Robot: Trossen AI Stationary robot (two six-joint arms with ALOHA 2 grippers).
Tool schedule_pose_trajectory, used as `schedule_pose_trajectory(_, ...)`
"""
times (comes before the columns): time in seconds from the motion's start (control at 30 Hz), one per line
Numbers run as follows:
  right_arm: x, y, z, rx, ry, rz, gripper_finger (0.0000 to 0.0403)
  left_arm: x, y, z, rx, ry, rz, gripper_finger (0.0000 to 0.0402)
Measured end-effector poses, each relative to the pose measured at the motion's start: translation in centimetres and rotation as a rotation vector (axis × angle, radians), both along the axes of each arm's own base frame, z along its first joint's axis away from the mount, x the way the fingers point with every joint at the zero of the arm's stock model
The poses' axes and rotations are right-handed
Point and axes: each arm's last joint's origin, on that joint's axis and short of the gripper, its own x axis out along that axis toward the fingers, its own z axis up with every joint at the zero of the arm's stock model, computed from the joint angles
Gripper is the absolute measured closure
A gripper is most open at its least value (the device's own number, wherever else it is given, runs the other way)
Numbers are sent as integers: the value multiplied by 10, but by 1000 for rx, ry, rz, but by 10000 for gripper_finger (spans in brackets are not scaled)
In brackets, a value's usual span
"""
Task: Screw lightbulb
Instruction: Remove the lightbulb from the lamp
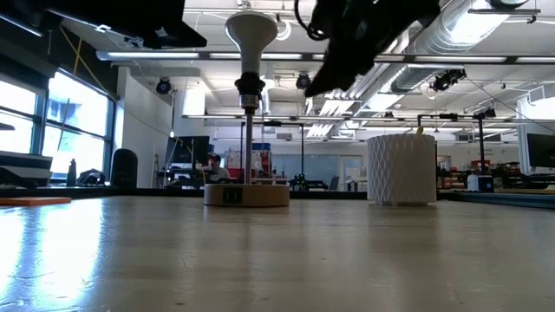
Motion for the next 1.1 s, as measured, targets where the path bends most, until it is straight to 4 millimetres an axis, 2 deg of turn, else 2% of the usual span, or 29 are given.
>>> schedule_pose_trajectory(0.17, -13, -16, -9, -132, 152, -285, 402, 0, -3, -2, -53, -36, -15, 402)
schedule_pose_trajectory(0.3, -21, -33, -21, -238, 187, -441, 402, 0, 0, -2, -63, -48, -22, 401)
schedule_pose_trajectory(0.47, -31, -56, -48, -209, 157, -491, 402, 6, 11, -1, -1, -3, -114, 401)
schedule_pose_trajectory(0.57, -38, -68, -55, -145, 150, -487, 402, 8, 25, 1, -3, -32, -123, 401)
schedule_pose_trajectory(0.67, -45, -77, -54, -149, 113, -520, 402, 9, 36, 1, -15, -43, -117, 401)
schedule_pose_trajectory(0.77, -53, -83, -45, -185, 60, -519, 402, 10, 41, 2, -42, -72, -131, 402)
schedule_pose_trajectory(0.93, -61, -84, -21, -234, -50, -502, 402, 9, 38, 2, -66, -92, -153, 402)
schedule_pose_trajectory(1.1, -65, -81, -6, -203, -134, -463, 402, 10, 34, 0, -103, -93, -173, 401)
